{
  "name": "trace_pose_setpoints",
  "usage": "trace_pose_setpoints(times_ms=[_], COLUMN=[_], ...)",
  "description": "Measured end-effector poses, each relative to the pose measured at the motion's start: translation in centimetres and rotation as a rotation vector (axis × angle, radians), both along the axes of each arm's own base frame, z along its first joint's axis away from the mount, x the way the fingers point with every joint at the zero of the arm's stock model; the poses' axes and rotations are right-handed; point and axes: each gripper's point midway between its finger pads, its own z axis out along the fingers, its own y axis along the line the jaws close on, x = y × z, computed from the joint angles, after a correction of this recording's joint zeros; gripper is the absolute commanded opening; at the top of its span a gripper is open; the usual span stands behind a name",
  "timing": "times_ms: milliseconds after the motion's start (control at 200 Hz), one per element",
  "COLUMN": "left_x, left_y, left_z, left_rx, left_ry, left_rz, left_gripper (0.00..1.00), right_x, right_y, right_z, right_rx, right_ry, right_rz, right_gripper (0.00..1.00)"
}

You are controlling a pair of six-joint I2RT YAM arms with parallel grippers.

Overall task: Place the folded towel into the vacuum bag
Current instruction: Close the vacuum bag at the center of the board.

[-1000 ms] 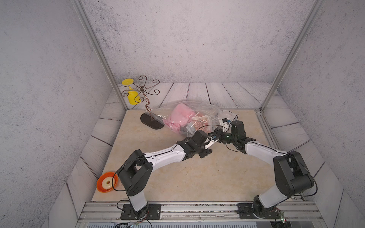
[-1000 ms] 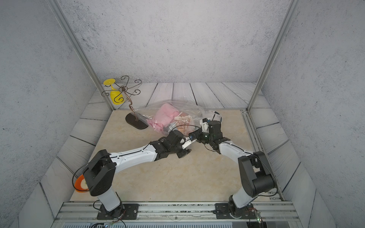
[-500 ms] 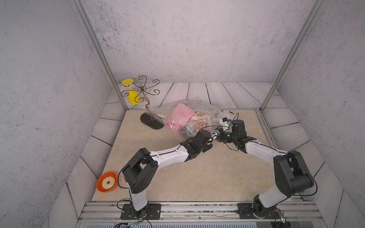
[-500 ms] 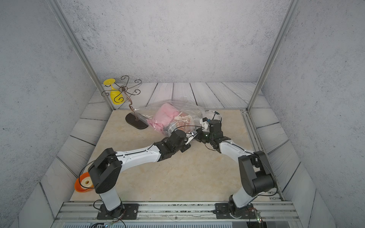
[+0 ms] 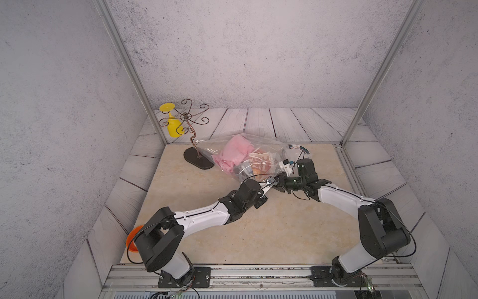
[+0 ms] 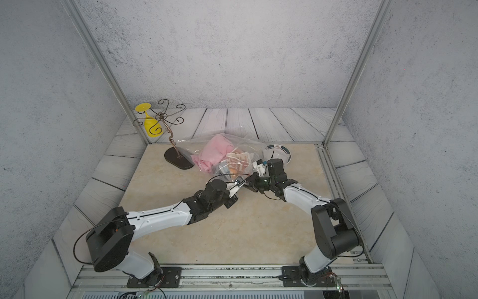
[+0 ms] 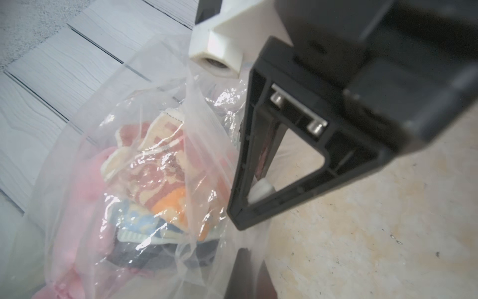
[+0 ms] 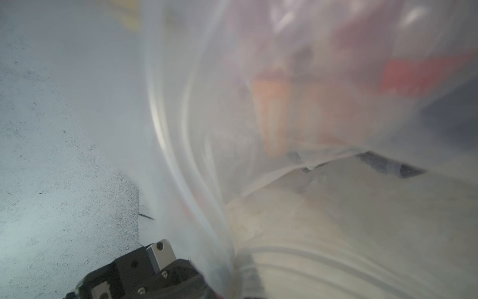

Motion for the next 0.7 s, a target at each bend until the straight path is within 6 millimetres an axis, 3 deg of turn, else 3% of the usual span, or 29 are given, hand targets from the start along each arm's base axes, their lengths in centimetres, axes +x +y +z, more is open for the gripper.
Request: trace_pose_setpoints(times_ms=[240, 701], left_x=[-0.9, -1.5], left_y=[0.5, 1.5], left_z=[-0.9, -0.6], left_rx=[-0.056, -0.091], left_ry=[-0.007, 0.005], left_rz=[0.02, 0.055], left_gripper=[0.0, 0.0], right_x=[-0.7, -0.4], right_y=[-0.5, -1.9], right_z=[-1.1, -2.3], right_rx=[-0.023, -0.088], right_ry=[0.102, 0.163], right_rz=[-0.036, -0.15], right_gripper=[0.0, 0.0])
